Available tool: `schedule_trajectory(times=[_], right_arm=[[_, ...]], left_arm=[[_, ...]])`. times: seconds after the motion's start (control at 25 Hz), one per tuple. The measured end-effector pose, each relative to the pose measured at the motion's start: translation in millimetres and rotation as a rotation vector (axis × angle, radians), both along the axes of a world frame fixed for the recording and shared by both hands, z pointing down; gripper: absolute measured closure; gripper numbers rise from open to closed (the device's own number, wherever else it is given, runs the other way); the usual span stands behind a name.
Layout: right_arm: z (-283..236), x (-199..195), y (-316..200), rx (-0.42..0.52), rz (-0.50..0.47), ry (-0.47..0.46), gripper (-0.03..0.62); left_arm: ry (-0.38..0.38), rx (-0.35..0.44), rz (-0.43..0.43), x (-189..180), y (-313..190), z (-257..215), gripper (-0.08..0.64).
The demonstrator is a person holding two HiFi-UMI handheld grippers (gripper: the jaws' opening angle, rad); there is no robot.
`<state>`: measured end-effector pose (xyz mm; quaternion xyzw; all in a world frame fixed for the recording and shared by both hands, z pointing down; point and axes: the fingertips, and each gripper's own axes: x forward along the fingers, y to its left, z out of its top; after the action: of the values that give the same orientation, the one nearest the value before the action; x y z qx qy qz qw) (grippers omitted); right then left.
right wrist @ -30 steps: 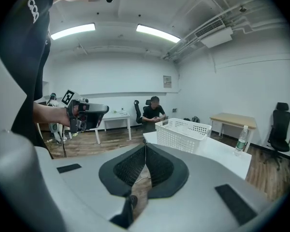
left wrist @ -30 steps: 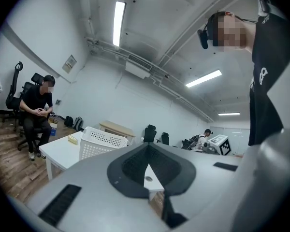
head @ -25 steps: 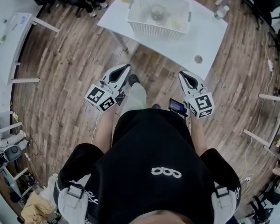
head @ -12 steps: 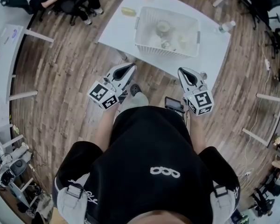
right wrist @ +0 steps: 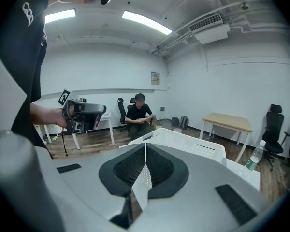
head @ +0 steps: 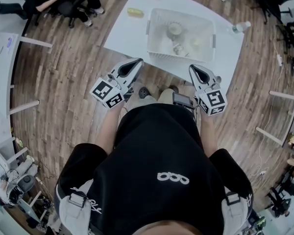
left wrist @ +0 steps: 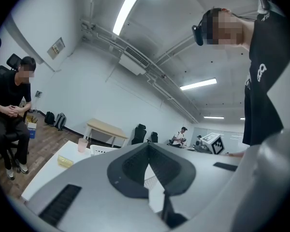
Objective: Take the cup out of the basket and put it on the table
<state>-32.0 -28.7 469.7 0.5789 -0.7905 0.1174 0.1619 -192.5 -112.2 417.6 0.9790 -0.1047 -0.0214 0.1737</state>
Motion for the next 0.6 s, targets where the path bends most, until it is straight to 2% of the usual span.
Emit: schedule_trajectory(times=[0.32,0.6], right_arm=[[5.9,8.5,-23.6,0.01,0.004,-0.03,0.568],[2.0,22.6,-58.6,0.033,-0.044,-0.025,0.568]], left_arm=[[-0.003,0.007,-0.005,11.9,-14.1,-6.2,0.552],[0.003,0.021,-0.024,31.9,-32.3,-6.9,0.552]])
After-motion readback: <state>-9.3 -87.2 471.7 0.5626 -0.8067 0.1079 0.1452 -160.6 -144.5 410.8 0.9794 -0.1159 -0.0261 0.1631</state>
